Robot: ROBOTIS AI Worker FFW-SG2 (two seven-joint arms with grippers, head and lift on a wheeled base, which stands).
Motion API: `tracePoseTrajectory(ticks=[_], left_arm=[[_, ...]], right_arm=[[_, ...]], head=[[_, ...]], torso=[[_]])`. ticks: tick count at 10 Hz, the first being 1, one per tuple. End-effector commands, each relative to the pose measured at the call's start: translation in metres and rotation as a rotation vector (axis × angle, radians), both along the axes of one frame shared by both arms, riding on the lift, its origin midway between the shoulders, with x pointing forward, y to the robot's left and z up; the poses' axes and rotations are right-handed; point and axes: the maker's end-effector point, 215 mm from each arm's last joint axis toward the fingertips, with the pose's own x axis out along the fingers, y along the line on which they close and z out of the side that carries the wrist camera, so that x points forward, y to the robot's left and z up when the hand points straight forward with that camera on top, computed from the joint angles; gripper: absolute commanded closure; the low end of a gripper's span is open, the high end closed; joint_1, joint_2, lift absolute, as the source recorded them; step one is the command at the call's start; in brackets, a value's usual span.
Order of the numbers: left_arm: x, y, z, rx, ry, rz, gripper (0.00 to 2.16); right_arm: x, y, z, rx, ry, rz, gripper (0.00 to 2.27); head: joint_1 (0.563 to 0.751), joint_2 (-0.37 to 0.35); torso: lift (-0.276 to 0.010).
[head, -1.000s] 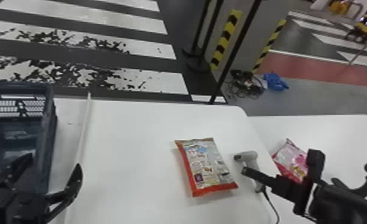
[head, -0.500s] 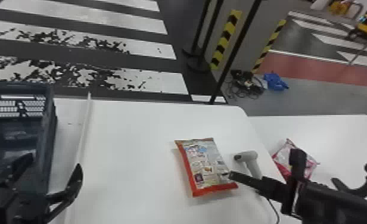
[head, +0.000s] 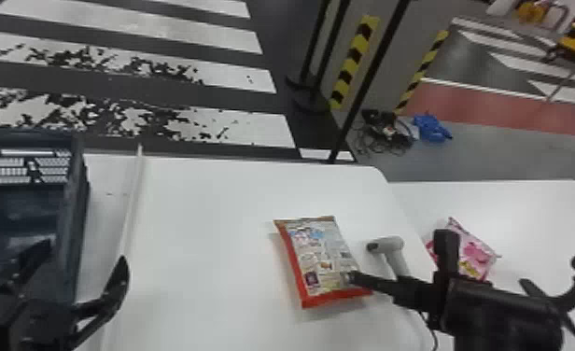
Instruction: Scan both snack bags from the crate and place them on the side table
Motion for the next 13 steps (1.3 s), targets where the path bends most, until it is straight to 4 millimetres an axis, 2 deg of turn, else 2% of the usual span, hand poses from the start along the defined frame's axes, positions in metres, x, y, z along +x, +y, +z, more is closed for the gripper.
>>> tracePoseTrajectory(ticks=[1,2,3,4,5,6,7,8,10,13], left_arm=[[0.0,-0.001,0.0,-0.002,0.001,-0.001,0.08],[0.001,0.0,0.0,-0.002,0.0,0.0,0.08],[0.0,0.0,-0.001,-0.002,0.001,-0.001,0.08],[0.001,0.0,0.0,-0.002,0.0,-0.001,0.08],[0.001,-0.001,0.0,-0.002,0.0,-0.003,0.08],[0.001,0.0,0.0,-0.001,0.0,0.0,0.08],[0.001,-0.001,-0.001,-0.004,0.002,-0.003,0.08],[0.0,0.0,-0.002,-0.001,0.003,-0.001,0.08],[-0.001,0.0,-0.002,-0.002,0.003,-0.001,0.08],[-0.002,0.0,-0.002,-0.003,0.004,-0.002,0.08]], right_arm=[[0.002,0.0,-0.004,-0.011,0.005,0.011,0.12],[0.001,0.001,-0.006,-0.008,0.01,0.013,0.12],[0.002,0.003,-0.008,-0.009,0.012,0.022,0.23],[0.002,0.002,-0.009,-0.023,0.009,0.037,0.53],[0.004,0.005,-0.012,-0.035,0.008,0.066,0.96],[0.003,0.006,-0.017,-0.047,0.017,0.082,1.71],[0.006,0.003,-0.017,-0.086,0.003,0.105,2.16],[0.008,0.001,-0.016,-0.112,-0.021,0.129,2.25],[0.009,0.003,-0.011,-0.123,-0.057,0.169,2.25],[0.005,-0.002,0.017,-0.015,-0.124,0.107,2.25]], head=[[0.695,-0.35],[0.695,-0.35],[0.695,-0.35],[0.695,-0.35],[0.695,-0.35],[0.695,-0.35],[0.695,-0.35],[0.695,-0.35],[0.695,-0.35],[0.695,-0.348]], torso=[[-0.098],[-0.098],[-0.098],[-0.098],[-0.098],[-0.098],[-0.098],[-0.098],[-0.098],[-0.098]])
